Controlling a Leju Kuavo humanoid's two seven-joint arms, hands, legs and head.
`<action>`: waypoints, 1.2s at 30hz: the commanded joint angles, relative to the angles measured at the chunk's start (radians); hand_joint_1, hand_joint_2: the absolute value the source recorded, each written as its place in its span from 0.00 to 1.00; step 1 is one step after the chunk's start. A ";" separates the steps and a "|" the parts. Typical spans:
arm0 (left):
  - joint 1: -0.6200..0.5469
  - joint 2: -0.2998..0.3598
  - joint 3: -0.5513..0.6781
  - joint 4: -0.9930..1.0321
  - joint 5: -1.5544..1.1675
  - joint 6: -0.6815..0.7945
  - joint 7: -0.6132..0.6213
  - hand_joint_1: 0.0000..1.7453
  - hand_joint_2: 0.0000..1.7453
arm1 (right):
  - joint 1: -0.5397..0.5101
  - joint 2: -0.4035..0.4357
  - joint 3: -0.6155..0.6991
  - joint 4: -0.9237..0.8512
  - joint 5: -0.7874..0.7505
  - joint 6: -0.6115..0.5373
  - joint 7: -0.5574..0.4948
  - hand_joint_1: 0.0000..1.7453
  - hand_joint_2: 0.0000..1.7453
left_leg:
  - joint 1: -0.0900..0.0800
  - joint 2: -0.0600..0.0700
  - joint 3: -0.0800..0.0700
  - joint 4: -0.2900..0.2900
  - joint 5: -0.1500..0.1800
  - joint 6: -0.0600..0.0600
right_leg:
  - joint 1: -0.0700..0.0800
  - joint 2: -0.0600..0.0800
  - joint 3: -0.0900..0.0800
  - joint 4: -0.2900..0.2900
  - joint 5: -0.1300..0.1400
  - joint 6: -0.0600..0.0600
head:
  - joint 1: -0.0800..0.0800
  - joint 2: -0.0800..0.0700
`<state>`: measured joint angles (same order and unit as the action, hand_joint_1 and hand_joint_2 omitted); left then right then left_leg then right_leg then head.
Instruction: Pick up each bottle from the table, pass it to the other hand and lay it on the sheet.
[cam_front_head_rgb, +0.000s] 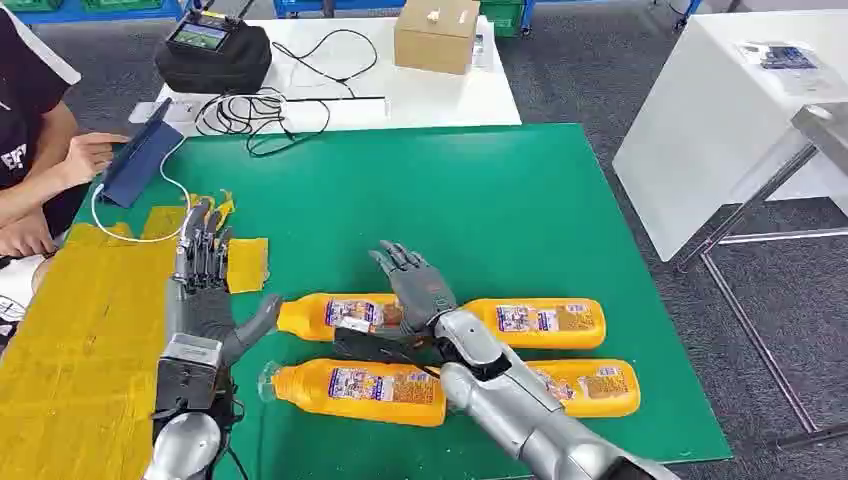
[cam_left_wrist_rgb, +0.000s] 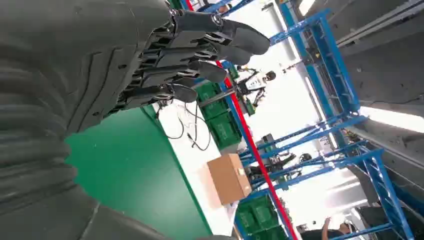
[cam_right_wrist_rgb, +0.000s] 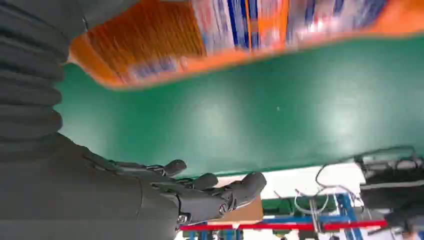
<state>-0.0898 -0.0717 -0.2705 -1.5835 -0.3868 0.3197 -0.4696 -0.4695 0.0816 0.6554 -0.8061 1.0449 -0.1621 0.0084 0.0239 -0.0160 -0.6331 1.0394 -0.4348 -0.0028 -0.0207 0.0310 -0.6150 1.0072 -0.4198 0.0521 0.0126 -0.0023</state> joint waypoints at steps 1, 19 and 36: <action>-0.057 -0.012 -0.027 0.097 0.008 -0.007 0.006 0.00 1.00 | -0.084 0.025 0.037 0.226 0.004 0.031 0.008 0.00 1.00 | -0.001 0.000 0.005 -0.002 0.000 0.002 | 0.000 -0.004 0.005 -0.002 -0.001 -0.002 | 0.000 0.000; -0.097 -0.024 -0.058 0.159 0.036 -0.026 -0.006 0.00 1.00 | -0.135 0.038 0.072 0.347 0.026 0.074 -0.016 0.00 1.00 | -0.001 0.000 0.002 -0.001 0.000 0.001 | 0.000 -0.002 0.002 -0.001 -0.001 -0.001 | 0.000 0.000; -0.109 -0.031 -0.086 0.195 0.056 -0.039 -0.014 0.00 1.00 | -0.148 0.040 0.074 0.403 0.038 0.079 -0.001 0.85 1.00 | -0.001 -0.001 0.004 -0.001 0.000 0.001 | 0.000 -0.004 0.004 -0.001 -0.001 -0.002 | 0.000 0.000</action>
<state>-0.1558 -0.1019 -0.3254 -1.4668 -0.3372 0.2853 -0.4830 -0.5836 0.1221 0.7031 -0.5036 1.0826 -0.0874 0.0080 0.0239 -0.0155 -0.6323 1.0396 -0.4347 -0.0027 -0.0207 0.0313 -0.6150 1.0072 -0.4195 0.0522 0.0126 -0.0023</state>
